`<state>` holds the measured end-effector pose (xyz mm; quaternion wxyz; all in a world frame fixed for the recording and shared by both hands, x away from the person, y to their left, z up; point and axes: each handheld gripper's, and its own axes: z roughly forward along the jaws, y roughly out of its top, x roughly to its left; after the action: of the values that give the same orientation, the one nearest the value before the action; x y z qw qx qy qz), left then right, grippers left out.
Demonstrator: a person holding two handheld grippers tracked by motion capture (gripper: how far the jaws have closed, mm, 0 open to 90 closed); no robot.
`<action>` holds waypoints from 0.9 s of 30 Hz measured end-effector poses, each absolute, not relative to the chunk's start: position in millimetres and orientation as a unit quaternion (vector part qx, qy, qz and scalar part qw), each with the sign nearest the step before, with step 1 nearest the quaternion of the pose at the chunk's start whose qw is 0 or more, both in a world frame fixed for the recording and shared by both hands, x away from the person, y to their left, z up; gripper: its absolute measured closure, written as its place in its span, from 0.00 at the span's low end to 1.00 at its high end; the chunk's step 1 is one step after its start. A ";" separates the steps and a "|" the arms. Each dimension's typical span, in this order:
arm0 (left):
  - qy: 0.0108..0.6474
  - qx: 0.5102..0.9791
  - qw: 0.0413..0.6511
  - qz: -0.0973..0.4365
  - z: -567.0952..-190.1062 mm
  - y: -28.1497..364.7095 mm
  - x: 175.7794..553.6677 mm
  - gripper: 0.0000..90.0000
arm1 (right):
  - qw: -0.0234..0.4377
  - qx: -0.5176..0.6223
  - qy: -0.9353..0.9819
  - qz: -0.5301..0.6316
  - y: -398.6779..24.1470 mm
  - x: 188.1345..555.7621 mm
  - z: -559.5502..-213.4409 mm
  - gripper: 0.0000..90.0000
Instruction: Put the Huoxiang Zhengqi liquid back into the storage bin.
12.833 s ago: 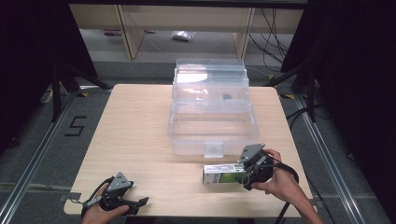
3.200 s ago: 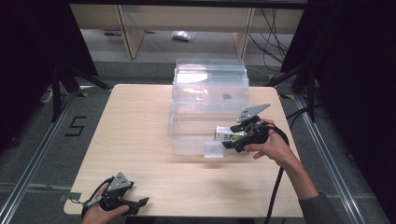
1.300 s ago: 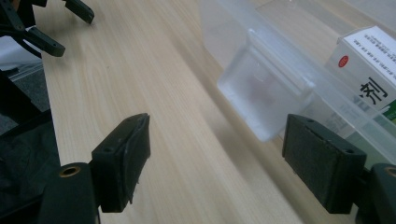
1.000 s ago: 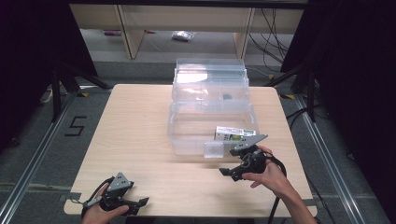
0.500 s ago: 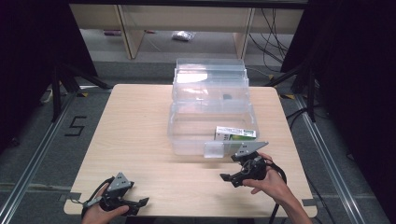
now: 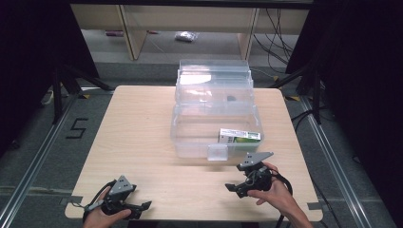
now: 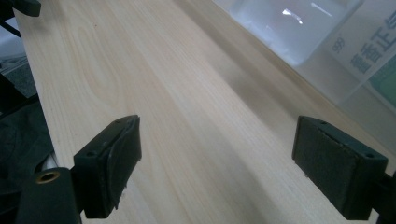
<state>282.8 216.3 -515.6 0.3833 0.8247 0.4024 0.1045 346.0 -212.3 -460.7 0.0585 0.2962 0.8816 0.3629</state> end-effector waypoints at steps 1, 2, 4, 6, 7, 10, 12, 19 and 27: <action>0.402 0.825 0.383 0.104 -515.6 216.3 282.8 0.17 | 0.060 0.294 0.882 0.363 -213.5 345.7 -462.0 0.19; 0.402 0.825 0.383 0.104 -515.6 216.3 282.8 0.17 | 0.056 0.291 0.887 0.356 -214.9 345.1 -461.9 0.18; 0.402 0.825 0.383 0.104 -515.6 216.2 282.9 0.17 | 0.058 0.287 0.887 0.357 -215.8 345.3 -462.7 0.19; 0.398 0.830 0.375 0.106 -515.0 217.6 283.3 0.17 | 0.056 0.296 0.886 0.352 -219.1 342.4 -466.0 0.19; 0.398 0.830 0.376 0.107 -515.1 217.6 283.4 0.17 | 0.055 0.299 0.885 0.352 -219.7 341.6 -466.9 0.19; 0.397 0.831 0.375 0.107 -514.8 217.7 283.3 0.17 | 0.055 0.308 0.883 0.350 -221.8 339.3 -469.9 0.19; 0.398 0.830 0.375 0.107 -514.8 217.8 283.3 0.17 | 0.053 0.312 0.882 0.350 -222.9 337.6 -472.0 0.19; 0.396 0.831 0.376 0.107 -514.7 217.9 283.3 0.17 | 0.063 0.301 0.886 0.347 -225.2 331.7 -480.2 0.19; 0.395 0.832 0.375 0.109 -514.9 218.0 283.8 0.17 | 0.065 0.311 0.883 0.345 -229.0 324.0 -487.6 0.19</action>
<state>283.8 218.0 -514.9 0.3747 0.8318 0.3948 0.1086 324.0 -229.0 -487.6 0.0649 0.3114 0.8832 0.3446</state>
